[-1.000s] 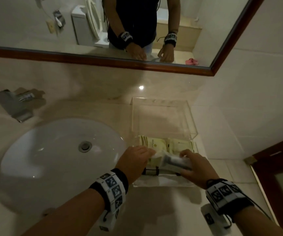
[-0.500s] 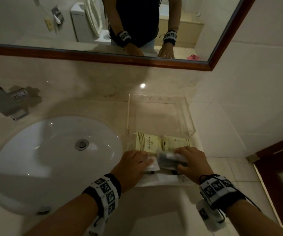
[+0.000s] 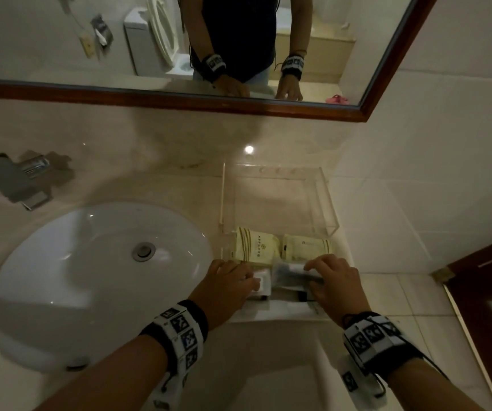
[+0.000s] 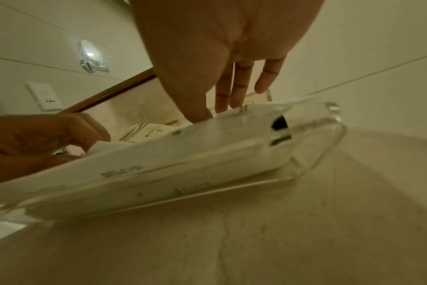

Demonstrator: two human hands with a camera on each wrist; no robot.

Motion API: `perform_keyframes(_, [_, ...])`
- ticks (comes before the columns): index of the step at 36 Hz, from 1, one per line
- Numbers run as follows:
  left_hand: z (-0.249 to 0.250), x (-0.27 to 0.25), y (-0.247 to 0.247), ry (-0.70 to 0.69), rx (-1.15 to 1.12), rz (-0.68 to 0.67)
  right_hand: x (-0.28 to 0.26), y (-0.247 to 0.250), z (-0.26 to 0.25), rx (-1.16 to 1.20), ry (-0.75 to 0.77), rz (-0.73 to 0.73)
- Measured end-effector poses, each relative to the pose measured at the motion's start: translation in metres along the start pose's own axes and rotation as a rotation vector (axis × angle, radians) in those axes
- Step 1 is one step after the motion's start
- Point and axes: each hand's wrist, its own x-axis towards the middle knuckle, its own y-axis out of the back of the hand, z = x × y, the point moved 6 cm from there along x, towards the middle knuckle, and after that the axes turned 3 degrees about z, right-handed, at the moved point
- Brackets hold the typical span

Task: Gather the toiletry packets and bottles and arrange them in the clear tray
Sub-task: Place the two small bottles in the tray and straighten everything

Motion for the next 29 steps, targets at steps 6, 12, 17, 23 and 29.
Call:
perform_keyframes(6, [0.002, 0.004, -0.007, 0.057, -0.009, -0.002, 0.003, -0.004, -0.002, -0.001, -0.045, -0.003])
perform_keyframes(12, [0.000, 0.006, 0.020, 0.141, -0.088, 0.182, 0.002, 0.003, -0.004, 0.074, -0.085, 0.051])
perform_keyframes(17, [-0.006, 0.026, 0.011, 0.237, -0.081, 0.074, 0.013, 0.004, -0.007, 0.130, -0.079, 0.080])
perform_keyframes(23, [-0.015, 0.029, -0.031, 0.328, -0.007, -0.312, 0.027, -0.016, -0.013, 0.088, -0.077, -0.060])
perform_keyframes(29, [-0.022, 0.022, -0.043, 0.350, -0.010, -0.387, 0.030, -0.042, -0.011, -0.010, -0.063, -0.144])
